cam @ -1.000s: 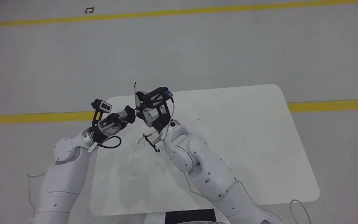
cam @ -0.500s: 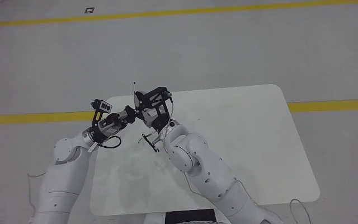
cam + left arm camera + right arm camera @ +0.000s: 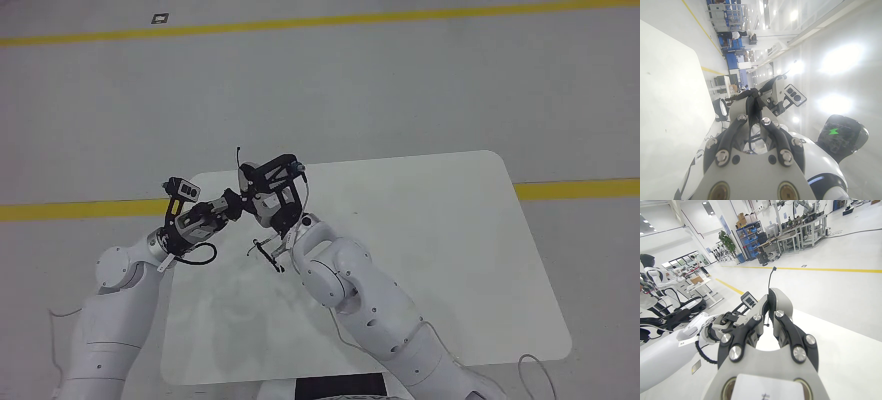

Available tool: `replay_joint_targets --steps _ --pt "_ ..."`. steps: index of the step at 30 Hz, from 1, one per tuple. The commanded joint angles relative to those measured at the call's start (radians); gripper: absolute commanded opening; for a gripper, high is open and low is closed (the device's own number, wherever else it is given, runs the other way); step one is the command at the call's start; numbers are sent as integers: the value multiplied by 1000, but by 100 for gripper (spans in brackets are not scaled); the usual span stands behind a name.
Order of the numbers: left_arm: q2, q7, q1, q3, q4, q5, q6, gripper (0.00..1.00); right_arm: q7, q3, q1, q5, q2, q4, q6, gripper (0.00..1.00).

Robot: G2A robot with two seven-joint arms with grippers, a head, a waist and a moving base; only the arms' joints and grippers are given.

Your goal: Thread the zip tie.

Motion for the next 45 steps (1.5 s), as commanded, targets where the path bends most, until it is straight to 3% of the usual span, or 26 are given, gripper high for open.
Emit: replay_joint_targets --steps 1,13,29,45 --pt "0 0 0 0 0 0 0 0 2 0 3 -1 0 4 2 0" --pt "0 0 0 0 0 0 0 0 20 0 4 -5 3 5 20 0" --pt "0 0 0 0 0 0 0 0 47 3 2 36 7 11 -7 0" --pt "0 0 0 0 0 0 0 0 28 7 -6 36 13 12 2 0"
